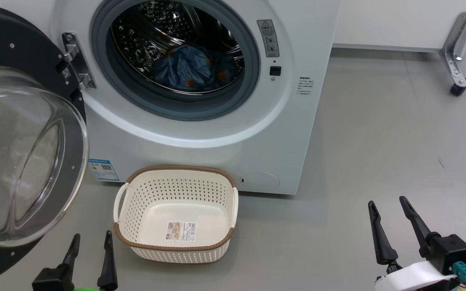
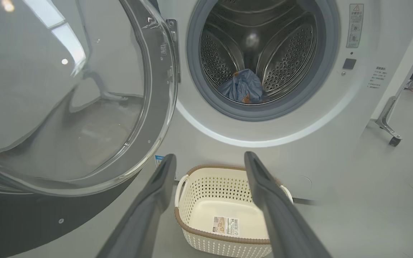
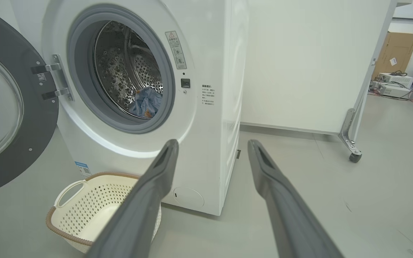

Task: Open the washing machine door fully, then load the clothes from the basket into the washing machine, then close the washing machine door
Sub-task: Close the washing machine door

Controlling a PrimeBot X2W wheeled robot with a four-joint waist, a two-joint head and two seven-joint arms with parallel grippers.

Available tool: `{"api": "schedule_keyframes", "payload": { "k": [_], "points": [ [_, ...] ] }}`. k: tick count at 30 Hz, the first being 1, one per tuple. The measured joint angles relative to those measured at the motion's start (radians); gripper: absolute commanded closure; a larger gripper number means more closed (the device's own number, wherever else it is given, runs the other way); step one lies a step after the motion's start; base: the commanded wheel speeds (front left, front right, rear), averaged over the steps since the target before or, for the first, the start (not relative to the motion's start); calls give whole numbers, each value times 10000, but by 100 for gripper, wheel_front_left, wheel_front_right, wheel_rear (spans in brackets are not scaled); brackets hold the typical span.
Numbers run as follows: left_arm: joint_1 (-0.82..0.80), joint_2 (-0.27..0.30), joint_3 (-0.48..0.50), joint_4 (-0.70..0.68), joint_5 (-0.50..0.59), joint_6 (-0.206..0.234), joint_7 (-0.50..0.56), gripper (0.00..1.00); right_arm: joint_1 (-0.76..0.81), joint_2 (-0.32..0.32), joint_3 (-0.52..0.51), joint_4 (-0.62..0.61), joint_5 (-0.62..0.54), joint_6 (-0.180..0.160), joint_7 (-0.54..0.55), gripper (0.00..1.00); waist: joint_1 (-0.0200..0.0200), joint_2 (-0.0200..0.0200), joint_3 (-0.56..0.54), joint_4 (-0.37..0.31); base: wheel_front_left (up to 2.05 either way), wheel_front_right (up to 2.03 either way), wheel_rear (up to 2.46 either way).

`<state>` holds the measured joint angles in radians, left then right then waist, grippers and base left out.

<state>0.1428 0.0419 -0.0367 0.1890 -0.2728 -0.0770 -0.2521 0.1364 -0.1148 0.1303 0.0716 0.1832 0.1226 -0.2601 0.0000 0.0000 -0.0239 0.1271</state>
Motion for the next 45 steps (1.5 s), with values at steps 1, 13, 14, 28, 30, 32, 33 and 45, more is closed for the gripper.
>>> {"api": "schedule_keyframes", "payload": {
  "k": [1,13,14,28,30,32,33,45],
  "points": [
    [-1,0,4,-8,0,2,0,0,-3,-8,17,-2,-2,0,0,0,0,0,1,104,0,0,0],
    [-8,2,40,-100,-6,146,0,0,-21,-63,92,-4,-8,0,0,0,0,0,8,1532,0,0,0],
    [-8,2,46,-104,-4,148,0,0,-26,-73,111,-4,-8,0,0,0,0,0,9,1660,0,0,0],
    [-18,58,727,-631,82,351,-2,0,-90,-111,520,21,-88,0,0,0,0,0,71,3439,0,0,0],
    [-18,58,899,-780,81,454,0,0,-236,-119,769,81,-115,0,0,0,0,0,123,3631,0,0,0],
    [-15,56,1085,-1005,50,533,-2,0,-512,-159,1062,188,-148,0,0,0,0,0,261,3820,0,0,0],
    [-15,56,1085,-1005,50,533,-2,0,-512,-159,1062,188,-148,0,0,0,0,0,261,3820,0,0,0],
    [29,35,1662,-1546,-113,780,-2,0,-1358,-397,1833,608,-136,0,0,0,0,0,644,4128,0,0,0]
  ]
}}
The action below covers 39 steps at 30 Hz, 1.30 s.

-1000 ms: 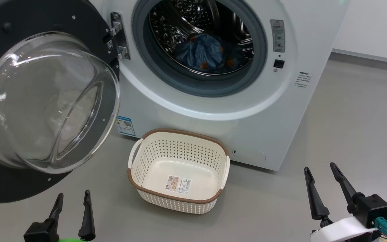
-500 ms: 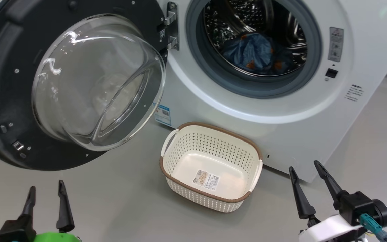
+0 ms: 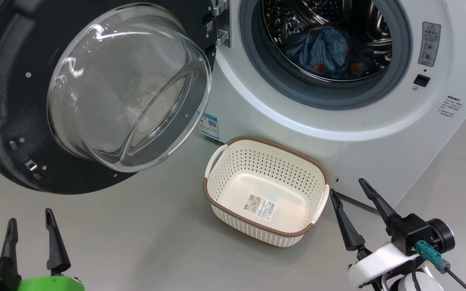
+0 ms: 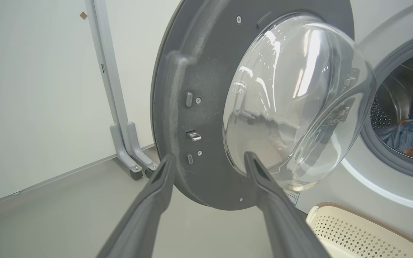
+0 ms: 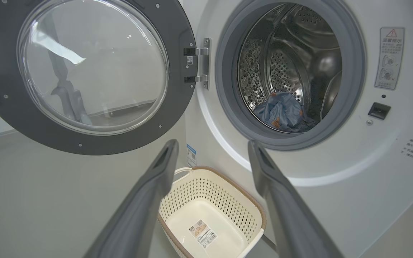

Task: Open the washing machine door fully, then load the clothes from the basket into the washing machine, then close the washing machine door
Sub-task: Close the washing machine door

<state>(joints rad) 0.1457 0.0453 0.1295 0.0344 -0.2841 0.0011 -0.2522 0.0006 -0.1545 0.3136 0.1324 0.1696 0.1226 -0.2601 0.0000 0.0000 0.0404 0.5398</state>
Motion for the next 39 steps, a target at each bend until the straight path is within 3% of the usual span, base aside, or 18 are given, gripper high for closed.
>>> {"api": "schedule_keyframes", "payload": {
  "k": [6,7,8,9,16,21,28,34,39],
  "points": [
    [82,-6,69,-111,-50,10,0,2,-164,-63,50,98,58,0,0,0,0,0,40,8,0,0,0],
    [98,-12,142,-109,-128,48,0,54,-176,-69,50,105,59,0,0,0,0,0,44,8,0,0,0],
    [112,-15,244,-107,-217,82,0,88,-177,-73,50,123,61,0,0,0,0,0,46,7,0,0,0],
    [137,-15,355,-105,-345,82,0,100,-177,-75,50,146,63,0,0,0,0,0,48,5,0,0,0],
    [181,-48,1452,-136,-1944,96,0,100,-177,-75,2,203,127,0,0,0,0,0,50,-3,0,0,0],
    [-21,-88,2625,-159,-4358,75,0,100,-176,-38,-54,257,169,0,0,0,0,0,34,-12,0,0,0],
    [-980,-82,3994,38,-6433,-368,313,100,-172,-12,-105,265,196,0,0,0,0,0,21,-28,0,0,0],
    [-2267,518,5099,593,-8358,-328,1285,100,-159,-6,-105,307,226,0,0,0,0,0,65,-17,0,0,0],
    [-3435,1285,6019,1037,-9626,184,1939,100,-121,52,-104,322,240,0,0,0,0,0,65,-23,0,0,0]
  ]
}}
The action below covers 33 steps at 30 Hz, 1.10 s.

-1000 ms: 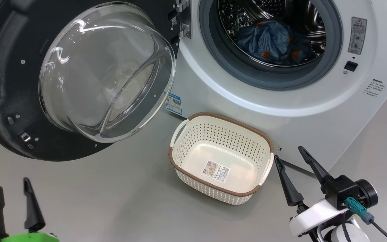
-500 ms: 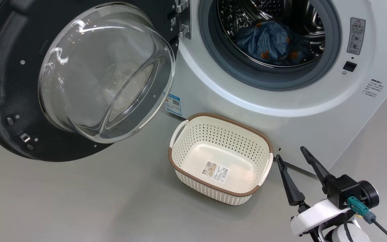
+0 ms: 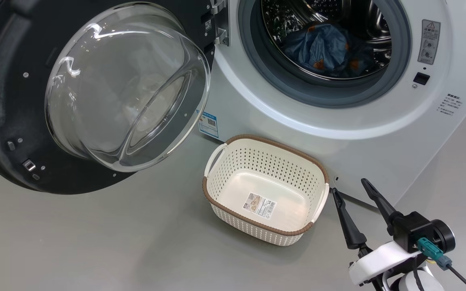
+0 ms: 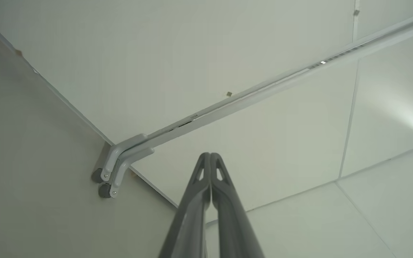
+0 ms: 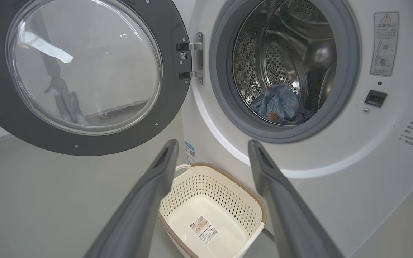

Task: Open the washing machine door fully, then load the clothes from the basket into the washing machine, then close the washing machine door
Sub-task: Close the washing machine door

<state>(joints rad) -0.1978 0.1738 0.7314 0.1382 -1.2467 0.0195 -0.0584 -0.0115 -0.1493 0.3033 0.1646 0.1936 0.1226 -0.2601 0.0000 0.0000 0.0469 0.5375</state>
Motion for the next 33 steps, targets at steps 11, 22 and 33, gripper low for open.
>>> {"api": "schedule_keyframes", "payload": {
  "k": [11,22,33],
  "points": [
    [-1977,1952,491,1379,-439,922,943,100,428,-13,-234,40,0,0,0,0,0,0,-118,-102,0,0,0],
    [-3154,2621,267,3129,-600,1043,1806,100,1148,31,-692,-15,-29,0,2,0,0,0,-143,-284,0,0,0],
    [-3822,2897,1116,4443,-1436,1047,2176,100,1144,-180,-690,-267,-192,0,2,0,0,0,404,-936,0,0,0]
  ]
}}
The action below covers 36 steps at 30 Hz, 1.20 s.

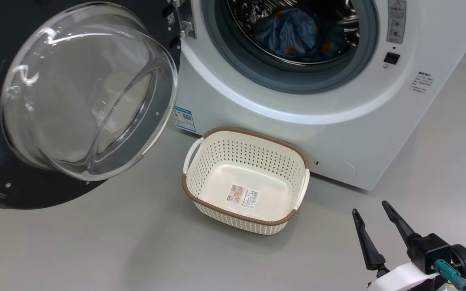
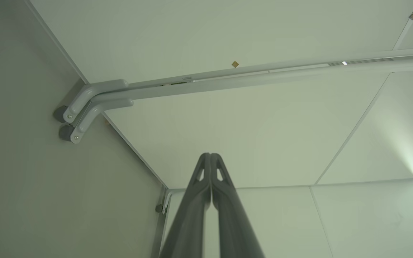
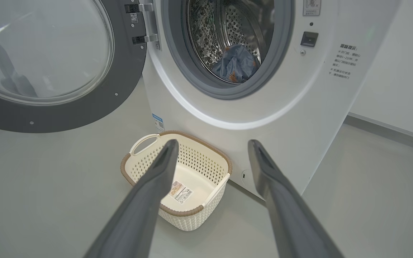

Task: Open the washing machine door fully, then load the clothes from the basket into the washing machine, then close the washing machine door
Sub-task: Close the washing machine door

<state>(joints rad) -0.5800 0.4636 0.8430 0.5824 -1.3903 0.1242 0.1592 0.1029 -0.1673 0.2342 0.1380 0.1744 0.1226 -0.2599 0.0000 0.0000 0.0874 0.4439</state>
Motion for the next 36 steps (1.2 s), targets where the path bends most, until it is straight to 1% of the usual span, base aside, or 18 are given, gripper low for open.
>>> {"api": "schedule_keyframes", "payload": {
  "k": [4,9,15,19,27,36],
  "points": [
    [-105,23,-56,332,-56,10,104,100,-21,-79,-31,-31,-25,0,0,0,0,0,186,-160,0,0,0],
    [-492,19,-134,924,-284,12,497,100,-65,-224,-119,-88,-27,0,0,0,0,0,504,-372,0,0,0],
    [-615,17,-334,1494,-376,12,965,100,-146,-280,-167,-144,-82,0,0,0,0,0,718,-454,0,0,0],
    [-795,19,-464,1636,-410,12,1271,100,-157,-339,-117,-142,-82,0,0,0,0,0,813,-495,0,0,0],
    [-989,-15,-953,2082,-543,12,2266,100,-323,-510,-54,-138,-82,0,0,0,0,0,931,-642,0,0,0],
    [-1046,-121,-1377,2508,-865,12,3521,100,-339,-523,-265,-134,-82,0,0,0,0,0,1003,-723,0,0,0]
  ]
}}
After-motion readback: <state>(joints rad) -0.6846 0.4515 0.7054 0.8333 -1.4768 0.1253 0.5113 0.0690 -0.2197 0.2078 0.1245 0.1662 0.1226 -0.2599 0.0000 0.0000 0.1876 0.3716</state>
